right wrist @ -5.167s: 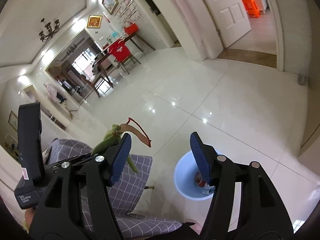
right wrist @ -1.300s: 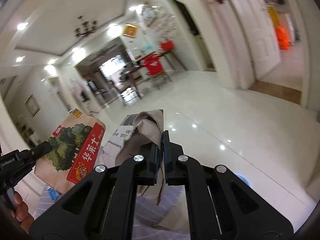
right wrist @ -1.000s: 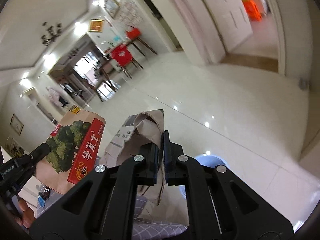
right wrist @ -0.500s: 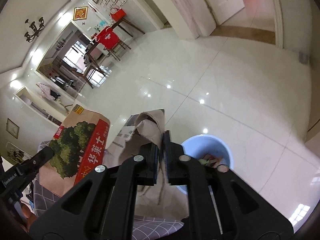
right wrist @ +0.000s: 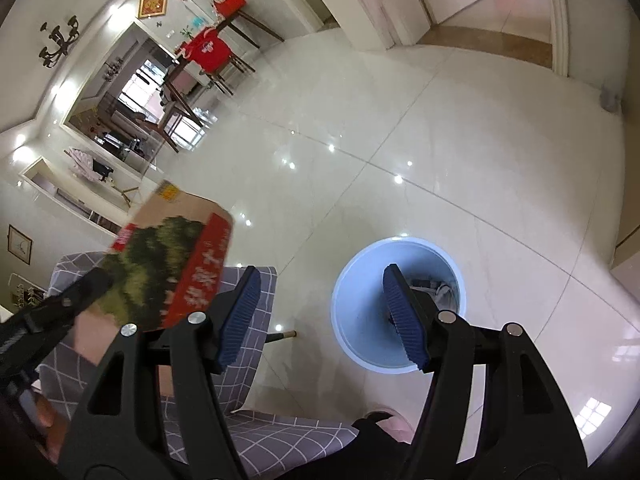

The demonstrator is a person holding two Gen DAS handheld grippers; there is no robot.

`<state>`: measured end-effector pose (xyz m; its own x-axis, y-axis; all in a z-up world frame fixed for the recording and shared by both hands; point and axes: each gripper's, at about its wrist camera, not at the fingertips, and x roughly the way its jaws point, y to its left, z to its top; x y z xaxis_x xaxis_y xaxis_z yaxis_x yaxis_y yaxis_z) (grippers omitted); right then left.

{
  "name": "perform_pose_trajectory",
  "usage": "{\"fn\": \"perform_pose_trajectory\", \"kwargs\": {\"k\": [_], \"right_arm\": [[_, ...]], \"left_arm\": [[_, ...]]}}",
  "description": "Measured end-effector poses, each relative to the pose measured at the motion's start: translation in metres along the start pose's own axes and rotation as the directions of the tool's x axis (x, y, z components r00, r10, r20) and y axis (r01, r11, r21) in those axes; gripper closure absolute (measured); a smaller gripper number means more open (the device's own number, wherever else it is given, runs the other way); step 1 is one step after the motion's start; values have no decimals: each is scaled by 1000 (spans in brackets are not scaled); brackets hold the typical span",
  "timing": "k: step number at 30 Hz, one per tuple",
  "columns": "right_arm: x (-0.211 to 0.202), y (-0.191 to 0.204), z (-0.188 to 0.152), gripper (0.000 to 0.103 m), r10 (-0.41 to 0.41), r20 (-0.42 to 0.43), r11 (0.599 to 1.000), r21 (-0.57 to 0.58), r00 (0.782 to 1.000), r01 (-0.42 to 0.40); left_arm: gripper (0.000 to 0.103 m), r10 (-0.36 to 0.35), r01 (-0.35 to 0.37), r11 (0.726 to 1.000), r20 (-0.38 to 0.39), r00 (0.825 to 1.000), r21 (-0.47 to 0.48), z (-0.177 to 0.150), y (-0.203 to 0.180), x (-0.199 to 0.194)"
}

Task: Collect trash
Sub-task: 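Carry box and newspaper over the blue bucket and open both tools, then move both tools back to the table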

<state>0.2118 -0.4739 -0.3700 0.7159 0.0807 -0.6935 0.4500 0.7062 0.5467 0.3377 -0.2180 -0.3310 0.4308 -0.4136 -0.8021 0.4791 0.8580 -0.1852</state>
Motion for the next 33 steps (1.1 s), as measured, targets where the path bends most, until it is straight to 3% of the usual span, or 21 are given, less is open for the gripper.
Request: {"fn": "perform_pose_trajectory", "kwargs": {"k": [15,16,17,19,20,33], "right_arm": [[-58,5,0,39,23,117,1000,8,993,-24],[-62,4,0,39,25,127,1000,12,992,-26],[-67,3,1,39,26,140,999,16,990,-29],[-75,4,3,38,30,151,999,23,988,-34],[-76,4,3,38,33,150,999,24,988,-37],[-96,34,-14,38,76,124,997,-41,989,-71]], "left_arm": [[95,-29,29,998,-8,1000,64,5,-35,12],[88,-20,21,997,-3,1000,75,7,-39,12],[59,-12,12,996,1,1000,90,9,-43,11],[28,7,-10,993,27,1000,114,10,-49,6],[28,5,-12,993,60,998,121,9,-50,-1],[28,27,-32,998,89,996,50,-1,-22,-58]]}}
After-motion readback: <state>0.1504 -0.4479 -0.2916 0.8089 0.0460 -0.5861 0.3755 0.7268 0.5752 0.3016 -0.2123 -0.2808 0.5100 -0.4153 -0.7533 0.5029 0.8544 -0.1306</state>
